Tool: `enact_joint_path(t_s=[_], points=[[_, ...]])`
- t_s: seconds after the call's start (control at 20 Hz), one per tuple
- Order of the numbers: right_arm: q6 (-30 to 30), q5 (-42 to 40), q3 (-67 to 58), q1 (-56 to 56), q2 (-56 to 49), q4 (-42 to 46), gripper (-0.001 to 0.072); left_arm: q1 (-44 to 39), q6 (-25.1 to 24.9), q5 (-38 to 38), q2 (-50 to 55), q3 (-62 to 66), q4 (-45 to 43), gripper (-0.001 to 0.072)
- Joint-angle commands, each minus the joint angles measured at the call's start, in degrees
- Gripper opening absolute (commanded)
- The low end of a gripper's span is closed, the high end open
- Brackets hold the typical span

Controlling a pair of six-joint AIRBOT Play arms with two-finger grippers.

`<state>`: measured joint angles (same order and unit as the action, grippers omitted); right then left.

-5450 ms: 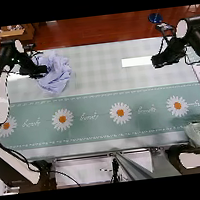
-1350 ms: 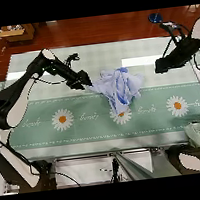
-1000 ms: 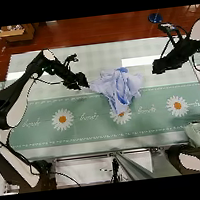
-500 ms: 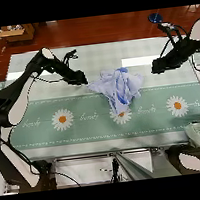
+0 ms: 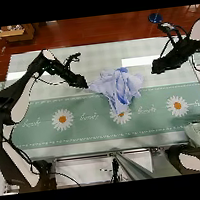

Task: Fold the shirts.

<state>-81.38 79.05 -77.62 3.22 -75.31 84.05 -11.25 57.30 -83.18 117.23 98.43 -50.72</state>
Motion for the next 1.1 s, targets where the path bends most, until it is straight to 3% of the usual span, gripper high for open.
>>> enact_joint_path(t_s=[0.0, 0.2, 0.35, 0.45, 0.6, 1.05], points=[[0.04, 0.22, 0.02, 0.04, 0.00, 0.00, 0.0523, 0.20, -0.87, -0.11, 0.37, 0.35, 1.20, 0.0596], [0.07, -0.13, 0.02, 0.04, 0.00, 0.02, 0.0523, -0.98, 4.79, -10.36, 0.42, 0.24, 4.04, 0.0594], [0.46, 0.00, 0.02, 0.04, 0.00, 0.11, 0.0523, -2.51, 11.89, -10.36, 0.22, -0.11, 4.28, 0.0593], [1.03, -0.07, 0.02, 0.04, 0.00, 1.01, 0.0524, -3.65, 13.79, -10.27, -0.26, -1.05, 7.72, 0.0593], [2.14, -0.07, 0.02, 0.04, 0.00, 1.62, 0.0524, -7.26, 16.15, -8.37, -0.55, -1.79, 13.44, 0.0593], [3.32, 0.33, 0.02, 0.04, 0.00, 1.79, 0.0527, -20.90, 23.21, 1.88, -0.63, -1.75, 13.73, 0.0594]])
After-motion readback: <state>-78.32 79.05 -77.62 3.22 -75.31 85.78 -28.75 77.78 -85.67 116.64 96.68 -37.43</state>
